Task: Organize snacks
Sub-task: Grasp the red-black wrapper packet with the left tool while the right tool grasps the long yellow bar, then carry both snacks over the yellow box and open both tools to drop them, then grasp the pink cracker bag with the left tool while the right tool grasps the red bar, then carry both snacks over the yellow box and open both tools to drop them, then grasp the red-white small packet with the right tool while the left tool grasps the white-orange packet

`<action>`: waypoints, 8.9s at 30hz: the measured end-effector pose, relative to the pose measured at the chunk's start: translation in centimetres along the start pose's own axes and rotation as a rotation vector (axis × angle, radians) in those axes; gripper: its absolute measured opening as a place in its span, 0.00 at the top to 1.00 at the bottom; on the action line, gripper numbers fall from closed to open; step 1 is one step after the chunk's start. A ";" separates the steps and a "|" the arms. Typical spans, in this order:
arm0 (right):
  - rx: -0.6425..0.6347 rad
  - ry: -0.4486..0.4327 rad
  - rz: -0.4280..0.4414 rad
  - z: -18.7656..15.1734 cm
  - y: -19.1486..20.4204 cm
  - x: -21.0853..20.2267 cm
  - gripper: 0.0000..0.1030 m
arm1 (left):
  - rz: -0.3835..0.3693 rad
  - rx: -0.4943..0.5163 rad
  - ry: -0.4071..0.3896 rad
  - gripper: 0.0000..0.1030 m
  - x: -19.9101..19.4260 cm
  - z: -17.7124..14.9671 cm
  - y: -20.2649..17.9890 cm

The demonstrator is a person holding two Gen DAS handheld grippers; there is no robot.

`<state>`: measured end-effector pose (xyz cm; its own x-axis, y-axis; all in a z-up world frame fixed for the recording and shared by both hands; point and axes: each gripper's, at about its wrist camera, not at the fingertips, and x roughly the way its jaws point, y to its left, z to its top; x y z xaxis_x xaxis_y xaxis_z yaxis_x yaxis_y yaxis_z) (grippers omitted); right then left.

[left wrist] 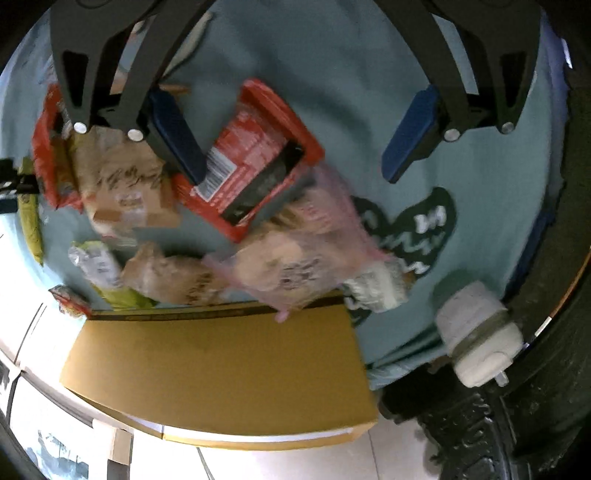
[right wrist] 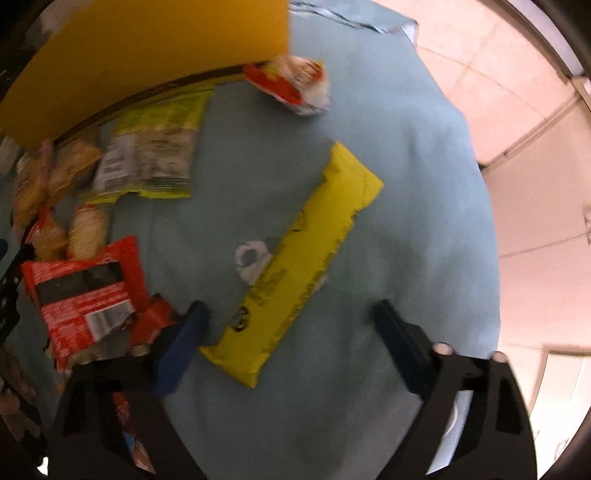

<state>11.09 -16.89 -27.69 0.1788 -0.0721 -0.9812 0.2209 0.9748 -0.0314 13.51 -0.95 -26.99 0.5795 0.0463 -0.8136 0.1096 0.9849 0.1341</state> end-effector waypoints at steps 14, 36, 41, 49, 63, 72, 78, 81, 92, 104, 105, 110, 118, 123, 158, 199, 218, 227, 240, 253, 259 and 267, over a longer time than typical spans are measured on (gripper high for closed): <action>-0.149 -0.033 0.047 -0.1 5.5 -2.4 0.81 | 0.010 0.117 0.065 0.48 2.8 2.2 -2.1; -0.045 -0.192 0.297 -1.6 -3.8 -9.6 0.81 | -0.184 -0.138 -0.135 0.57 -8.1 1.8 2.3; -0.052 -0.264 0.336 0.0 -2.0 -11.3 0.81 | -0.202 -0.157 -0.193 0.57 -10.3 3.3 2.3; -0.094 -0.420 0.364 5.2 -1.1 -17.9 0.81 | -0.204 -0.212 -0.292 0.57 -12.7 8.7 3.3; -0.159 -0.548 0.290 20.6 2.3 -24.5 0.60 | -0.115 -0.183 -0.436 0.35 -14.6 26.7 3.4; -0.139 -0.424 0.187 18.2 1.5 -17.9 0.32 | -0.032 -0.147 -0.240 0.02 -8.7 23.8 3.9; -0.108 -0.207 0.178 10.5 1.1 -10.2 0.32 | -0.057 -0.173 -0.134 0.02 -5.7 13.3 3.3; -0.087 -0.089 0.164 6.0 1.1 -5.9 0.32 | -0.018 -0.137 -0.014 0.02 -3.2 7.4 2.4; -0.066 0.045 0.120 -1.0 3.3 -0.7 0.32 | 0.027 -0.162 0.002 0.02 -1.3 5.4 3.9; -0.299 0.019 0.060 -2.6 8.5 1.0 0.33 | -0.009 -0.051 0.020 0.02 5.1 7.7 -0.5; -0.319 0.015 0.065 -2.6 8.6 0.7 0.34 | -0.005 -0.050 0.014 0.02 5.3 7.7 -0.6; -0.382 -0.008 0.104 -3.0 9.1 -0.8 0.68 | -0.060 -0.021 0.019 0.08 5.5 6.9 0.1; -0.221 -0.039 0.225 -1.6 4.8 -3.8 0.74 | -0.129 -0.120 -0.019 0.27 2.1 2.8 3.7; -0.228 -0.057 0.238 -1.5 3.5 -4.9 0.74 | -0.150 -0.144 -0.039 0.27 0.7 1.6 4.4; -0.220 -0.206 0.326 -1.8 -0.9 -13.9 0.76 | -0.226 -0.168 -0.261 0.27 -11.2 4.9 3.9; -0.051 -0.165 0.010 9.9 -5.3 -3.1 0.26 | -0.053 -0.229 -0.030 0.05 -0.9 7.1 8.1; -0.097 -0.146 -0.063 13.3 -2.8 2.6 0.26 | 0.073 -0.101 -0.025 0.03 5.8 10.6 8.4; -0.148 -0.140 0.031 12.4 -2.0 3.6 0.72 | 0.013 -0.006 0.022 0.35 7.8 8.9 8.0; -0.077 -0.205 0.210 8.3 -4.0 0.2 0.78 | -0.080 -0.083 -0.088 0.48 1.0 2.5 5.8; 0.101 -0.124 0.193 13.0 -2.7 1.4 0.37 | -0.065 -0.053 -0.063 0.52 -1.2 1.6 4.3; -0.035 -0.102 0.143 12.9 -0.2 2.7 0.53 | -0.052 -0.041 -0.033 0.52 -0.9 1.5 4.5; -0.044 -0.078 0.238 9.7 -2.4 2.7 0.54 | -0.035 -0.090 0.020 0.13 1.3 -0.2 5.9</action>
<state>20.35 -21.45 -28.41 0.2944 0.1461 -0.9445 0.1225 0.9743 0.1889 14.73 4.98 -27.32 0.5605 0.0137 -0.8280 0.0559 0.9970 0.0544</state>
